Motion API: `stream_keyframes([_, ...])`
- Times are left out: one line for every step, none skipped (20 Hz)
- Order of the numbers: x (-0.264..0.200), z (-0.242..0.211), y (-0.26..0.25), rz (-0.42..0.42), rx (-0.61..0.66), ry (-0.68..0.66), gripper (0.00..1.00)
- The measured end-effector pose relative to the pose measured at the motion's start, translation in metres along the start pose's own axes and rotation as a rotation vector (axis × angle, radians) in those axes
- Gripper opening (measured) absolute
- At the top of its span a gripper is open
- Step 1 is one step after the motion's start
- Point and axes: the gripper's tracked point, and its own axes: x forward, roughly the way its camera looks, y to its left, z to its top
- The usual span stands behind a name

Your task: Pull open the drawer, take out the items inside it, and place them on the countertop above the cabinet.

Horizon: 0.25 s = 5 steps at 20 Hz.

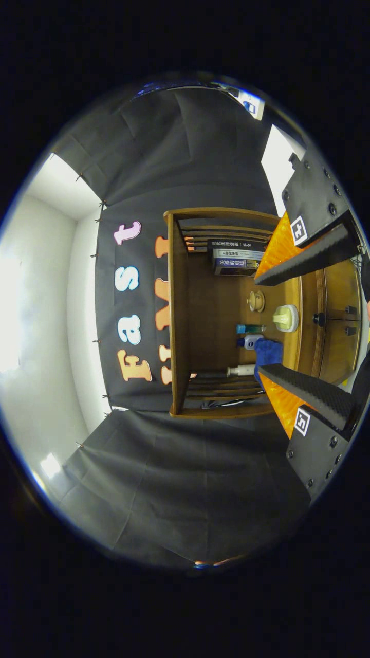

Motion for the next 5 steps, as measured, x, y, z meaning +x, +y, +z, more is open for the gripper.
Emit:
stream_keyframes([0.0001, -0.0011, 0.0004, -0.001, 0.004, 0.005, 0.98])
stream_keyframes([0.0007, -0.0008, -0.0008, -0.002, 0.005, 0.006, 0.98])
stream_keyframes([0.001, -0.0013, -0.0015, -0.004, 0.004, 0.006, 0.98])
stream_keyframes([0.0013, -0.0006, -0.0014, -0.006, 0.002, 0.005, 0.98])
stream_keyframes([0.0011, -0.0004, -0.0017, -0.008, 0.0, 0.005, 0.98])
